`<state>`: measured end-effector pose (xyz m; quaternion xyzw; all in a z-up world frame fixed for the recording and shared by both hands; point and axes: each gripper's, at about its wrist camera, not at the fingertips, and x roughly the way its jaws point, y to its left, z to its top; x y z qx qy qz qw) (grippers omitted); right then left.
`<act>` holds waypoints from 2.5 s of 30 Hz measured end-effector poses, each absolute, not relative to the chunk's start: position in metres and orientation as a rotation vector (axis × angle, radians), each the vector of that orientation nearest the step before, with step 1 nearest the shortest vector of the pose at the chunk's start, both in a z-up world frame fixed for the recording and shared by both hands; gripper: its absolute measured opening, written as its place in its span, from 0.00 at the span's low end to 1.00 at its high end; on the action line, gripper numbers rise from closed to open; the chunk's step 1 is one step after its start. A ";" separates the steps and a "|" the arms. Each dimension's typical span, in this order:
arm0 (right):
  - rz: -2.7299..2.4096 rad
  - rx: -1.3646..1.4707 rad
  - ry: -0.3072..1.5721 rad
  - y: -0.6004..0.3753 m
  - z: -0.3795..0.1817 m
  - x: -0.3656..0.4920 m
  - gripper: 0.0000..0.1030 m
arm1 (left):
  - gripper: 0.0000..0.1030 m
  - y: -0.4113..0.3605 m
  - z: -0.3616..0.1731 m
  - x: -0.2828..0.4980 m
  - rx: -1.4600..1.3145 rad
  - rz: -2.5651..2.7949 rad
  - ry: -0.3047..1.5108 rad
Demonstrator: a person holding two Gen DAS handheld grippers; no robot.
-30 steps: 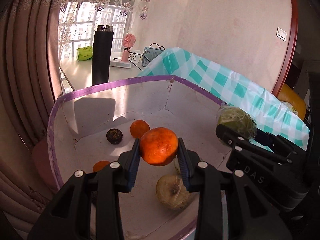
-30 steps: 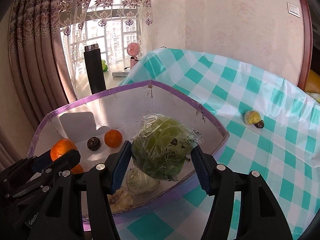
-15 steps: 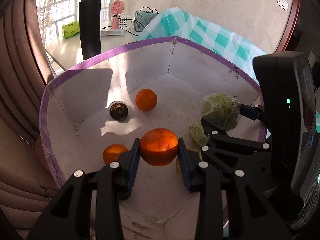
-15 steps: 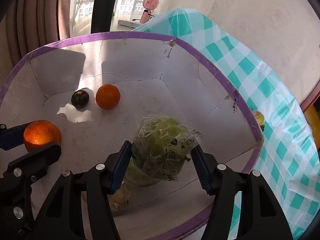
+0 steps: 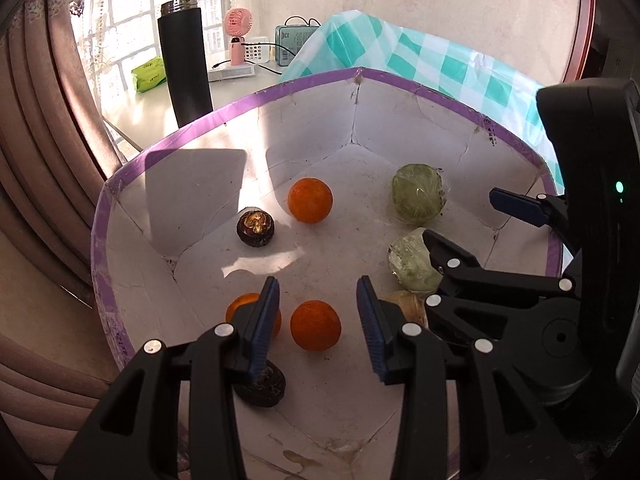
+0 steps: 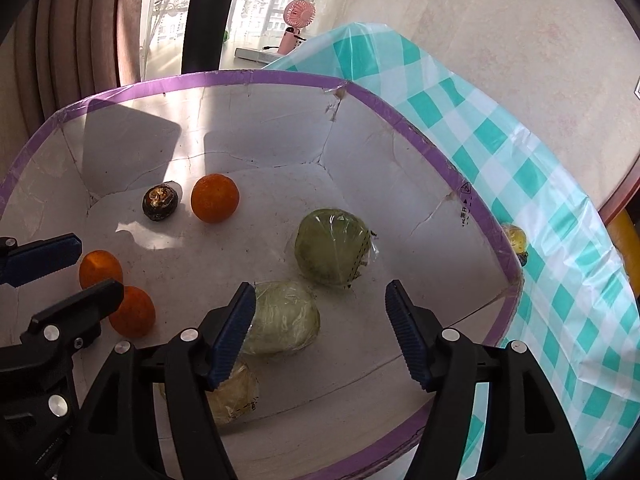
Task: Organize fruits
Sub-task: 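Move both tools back over the table toward the last fruits, then grasp the dark round fruit with the right tool while the left tool approaches the yellow melon half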
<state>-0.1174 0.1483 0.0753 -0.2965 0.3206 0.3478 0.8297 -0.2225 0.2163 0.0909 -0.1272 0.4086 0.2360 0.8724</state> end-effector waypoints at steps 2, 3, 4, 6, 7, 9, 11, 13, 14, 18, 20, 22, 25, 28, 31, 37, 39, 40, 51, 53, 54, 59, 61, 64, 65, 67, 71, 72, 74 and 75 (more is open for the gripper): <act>0.738 -0.624 0.675 0.148 0.076 -0.118 0.63 | 0.42 0.215 0.092 -0.223 -0.248 0.506 0.846; 0.738 -0.620 0.670 0.148 0.076 -0.118 0.63 | 0.43 0.215 0.093 -0.223 -0.239 0.513 0.841; 0.739 -0.616 0.664 0.147 0.076 -0.118 0.63 | 0.45 0.214 0.093 -0.224 -0.232 0.519 0.837; 0.730 -0.609 0.639 0.145 0.078 -0.120 0.68 | 0.52 0.213 0.095 -0.225 -0.201 0.550 0.823; 0.705 -0.611 0.612 0.144 0.079 -0.121 0.74 | 0.64 0.213 0.097 -0.227 -0.187 0.580 0.815; 0.655 -0.598 0.566 0.138 0.084 -0.120 0.84 | 0.88 0.217 0.100 -0.233 -0.193 0.626 0.774; 0.684 -0.546 0.576 0.130 0.089 -0.115 0.84 | 0.95 0.218 0.104 -0.239 -0.203 0.607 0.734; 0.685 -0.510 0.574 0.122 0.092 -0.111 0.84 | 0.95 0.215 0.105 -0.240 -0.192 0.603 0.722; 0.691 -0.496 0.568 0.118 0.093 -0.110 0.84 | 0.95 0.212 0.105 -0.239 -0.184 0.605 0.715; 0.698 -0.407 0.508 0.094 0.101 -0.111 0.84 | 0.96 0.187 0.119 -0.242 -0.094 0.649 0.600; 0.695 -0.325 0.474 0.072 0.106 -0.108 0.84 | 0.96 0.170 0.130 -0.245 -0.036 0.669 0.512; 0.673 -0.230 0.455 0.044 0.110 -0.098 0.84 | 0.98 0.150 0.142 -0.249 0.016 0.676 0.424; 0.601 -0.125 0.475 0.004 0.107 -0.077 0.84 | 0.98 0.119 0.152 -0.246 0.060 0.568 0.340; 0.508 -0.071 0.519 -0.032 0.095 -0.053 0.84 | 0.98 0.084 0.150 -0.228 0.095 0.399 0.363; 0.428 -0.025 0.527 -0.066 0.081 -0.036 0.84 | 0.98 0.045 0.135 -0.206 0.144 0.207 0.387; 0.232 0.073 0.588 -0.134 0.051 0.007 0.84 | 0.98 -0.021 0.097 -0.156 0.250 -0.081 0.416; 0.180 0.142 0.621 -0.157 0.044 0.018 0.84 | 0.98 -0.026 0.087 -0.130 0.187 -0.160 0.479; 0.162 0.171 0.631 -0.166 0.041 0.022 0.84 | 0.98 -0.026 0.082 -0.116 0.141 -0.190 0.520; 0.091 0.233 0.621 -0.199 0.037 0.043 0.84 | 0.98 -0.013 0.031 0.025 0.061 -0.102 0.722; 0.081 0.229 0.623 -0.200 0.037 0.049 0.84 | 0.98 -0.005 0.029 0.042 0.022 -0.076 0.750; 0.077 0.223 0.628 -0.200 0.036 0.054 0.84 | 0.98 -0.001 0.029 0.047 -0.005 -0.067 0.749; 0.098 0.160 0.647 -0.188 0.037 0.083 0.84 | 0.98 0.008 0.024 0.062 -0.045 -0.069 0.793; 0.151 0.128 0.655 -0.179 0.036 0.097 0.84 | 0.98 0.010 0.023 0.061 -0.070 -0.080 0.795; 0.259 0.064 0.665 -0.162 0.036 0.120 0.84 | 0.98 0.013 0.022 0.057 -0.103 -0.112 0.788; 0.301 0.041 0.669 -0.155 0.036 0.128 0.84 | 0.98 0.015 0.022 0.056 -0.113 -0.127 0.783; 0.362 -0.007 0.680 -0.141 0.036 0.147 0.84 | 0.98 0.018 0.024 0.053 -0.142 -0.153 0.768; 0.464 -0.072 0.725 -0.110 0.031 0.184 0.84 | 0.98 0.027 0.027 0.048 -0.204 -0.183 0.730; 0.495 -0.092 0.736 -0.100 0.030 0.191 0.83 | 0.98 0.028 0.028 0.047 -0.210 -0.192 0.723; 0.547 -0.136 0.750 -0.080 0.027 0.203 0.81 | 0.98 0.028 0.029 0.045 -0.215 -0.201 0.718; 0.567 -0.157 0.755 -0.071 0.027 0.208 0.78 | 0.98 0.028 0.029 0.045 -0.216 -0.203 0.717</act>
